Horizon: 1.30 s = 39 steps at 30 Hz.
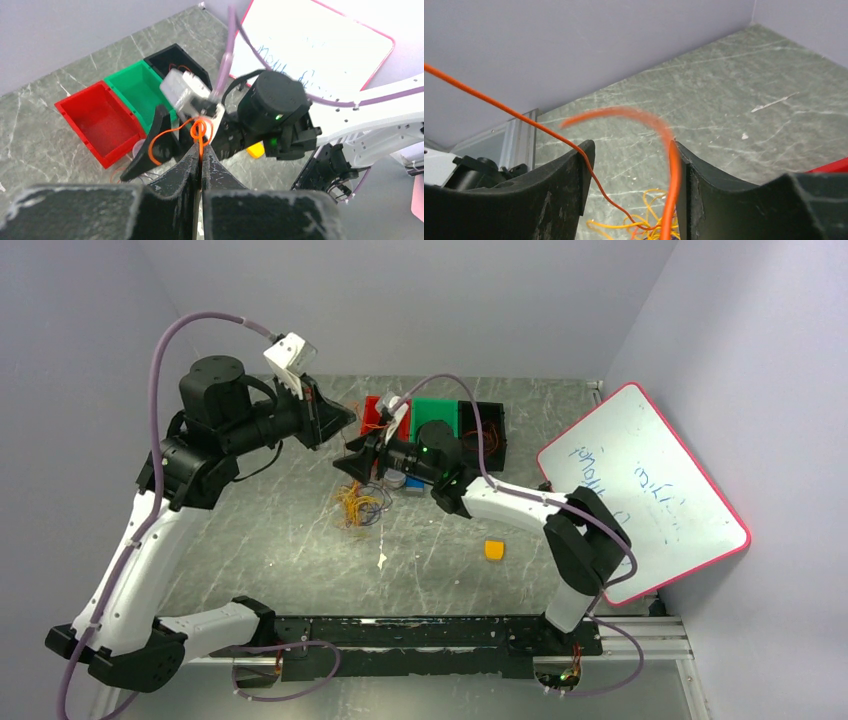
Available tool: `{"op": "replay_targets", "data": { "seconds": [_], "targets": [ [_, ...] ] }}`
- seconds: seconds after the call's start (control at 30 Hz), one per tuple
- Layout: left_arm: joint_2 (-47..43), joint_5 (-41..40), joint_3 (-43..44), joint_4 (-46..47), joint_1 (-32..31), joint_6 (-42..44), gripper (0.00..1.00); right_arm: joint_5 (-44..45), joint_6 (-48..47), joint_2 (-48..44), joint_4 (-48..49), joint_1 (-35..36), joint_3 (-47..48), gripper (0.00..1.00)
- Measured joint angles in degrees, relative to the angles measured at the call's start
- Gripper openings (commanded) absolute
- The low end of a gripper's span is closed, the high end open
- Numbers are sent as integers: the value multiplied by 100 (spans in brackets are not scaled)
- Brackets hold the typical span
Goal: Untangle the cables
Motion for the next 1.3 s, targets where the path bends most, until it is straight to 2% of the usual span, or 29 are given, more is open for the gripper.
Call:
{"op": "replay_targets", "data": {
  "seconds": [0.23,0.33,0.57,0.97,1.3],
  "targets": [
    [35,-149,380,162,0,-216,7,133,61,227,168,223,-404,54],
    [111,-166,675,271,0,-262,7,149,136,564,273,267,-625,50],
    [350,-247,1491,400,0,-275,7,149,184,1381,210,330,-828,49],
    [1309,-1132,3676,356,0,-118,7,306,131,1471,260,479,-1408,52],
    [1346,-1779,3882,925,0,262,7,514,90,1377,579,514,-2009,53]
  ]
}}
